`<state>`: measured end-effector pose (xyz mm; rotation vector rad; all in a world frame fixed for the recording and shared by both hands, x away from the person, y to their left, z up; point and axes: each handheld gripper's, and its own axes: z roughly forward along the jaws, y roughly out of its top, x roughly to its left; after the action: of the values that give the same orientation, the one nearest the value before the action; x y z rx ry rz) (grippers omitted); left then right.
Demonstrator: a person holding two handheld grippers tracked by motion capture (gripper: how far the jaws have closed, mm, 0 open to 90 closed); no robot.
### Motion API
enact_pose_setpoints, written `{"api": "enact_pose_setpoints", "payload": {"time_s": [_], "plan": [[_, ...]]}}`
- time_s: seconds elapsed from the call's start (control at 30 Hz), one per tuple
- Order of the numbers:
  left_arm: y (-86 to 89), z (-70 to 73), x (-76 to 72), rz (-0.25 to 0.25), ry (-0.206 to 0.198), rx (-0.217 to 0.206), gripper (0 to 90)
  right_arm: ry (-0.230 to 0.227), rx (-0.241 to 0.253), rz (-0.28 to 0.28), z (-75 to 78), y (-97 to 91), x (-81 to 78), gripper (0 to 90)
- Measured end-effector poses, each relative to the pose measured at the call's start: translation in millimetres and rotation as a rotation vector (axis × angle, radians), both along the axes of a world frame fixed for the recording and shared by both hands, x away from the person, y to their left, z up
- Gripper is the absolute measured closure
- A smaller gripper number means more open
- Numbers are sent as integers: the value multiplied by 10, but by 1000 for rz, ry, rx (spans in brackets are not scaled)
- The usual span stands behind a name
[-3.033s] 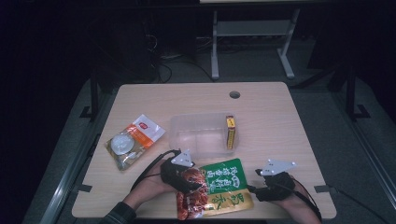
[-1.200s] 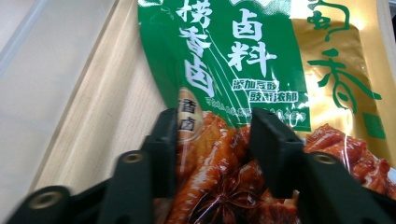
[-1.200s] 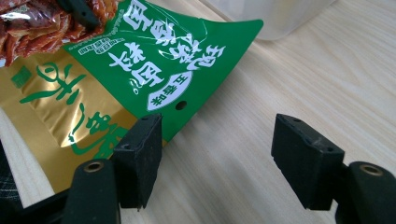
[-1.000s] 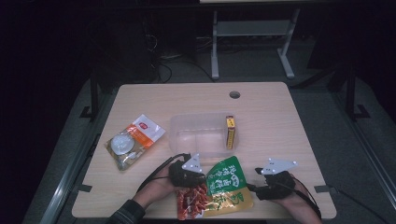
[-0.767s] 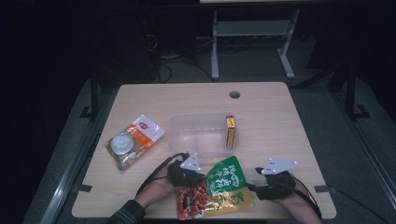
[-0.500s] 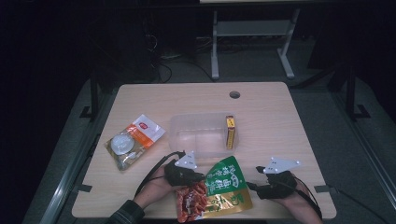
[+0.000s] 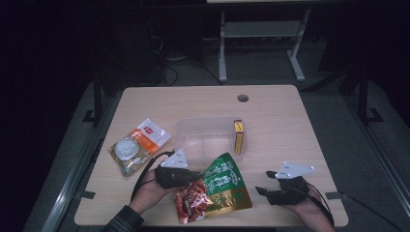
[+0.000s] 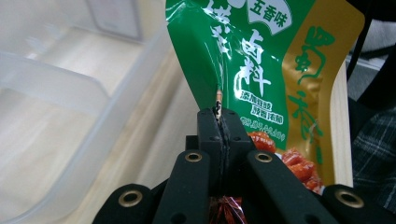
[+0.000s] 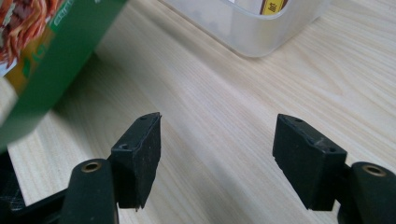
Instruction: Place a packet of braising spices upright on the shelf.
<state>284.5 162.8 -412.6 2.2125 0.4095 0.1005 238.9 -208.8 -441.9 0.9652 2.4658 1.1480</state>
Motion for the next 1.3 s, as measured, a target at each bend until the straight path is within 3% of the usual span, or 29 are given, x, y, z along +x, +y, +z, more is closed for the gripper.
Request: {"api": "enact_pose_setpoints", "payload": {"time_s": [0.2, 0.33, 0.37, 0.43, 0.6, 0.63, 0.77, 0.87, 1.0, 1.3], "plan": [[155, 145, -2, 44, -27, -53, 893, 10, 8, 18, -2, 14, -1, 304], [298, 268, 23, 120, -62, -101, 893, 28, 55, 51, 5, 45, -2, 290], [298, 268, 23, 120, -62, -101, 893, 28, 55, 51, 5, 45, -2, 290], [366, 312, 35, 156, -78, -130, 893, 36, 104, 79, 34, 87, -6, 275], [415, 351, 37, 185, -96, -154, 893, 26, 127, 115, 81, 209, 7, 247], [423, 363, 37, 197, -100, -162, 893, 25, 143, 144, 107, 290, 35, 242], [428, 376, 31, 213, -103, -175, 893, 40, 179, 168, 129, 434, 99, 223], [438, 386, 26, 224, -110, -191, 893, 31, 225, 199, 149, 592, 174, 282], [443, 389, 23, 227, -114, -203, 892, 35, 279, 236, 176, 758, 276, 283], [441, 386, 11, 231, -119, -217, 892, 15, 373, 246, 225, 957, 405, 290]]}}
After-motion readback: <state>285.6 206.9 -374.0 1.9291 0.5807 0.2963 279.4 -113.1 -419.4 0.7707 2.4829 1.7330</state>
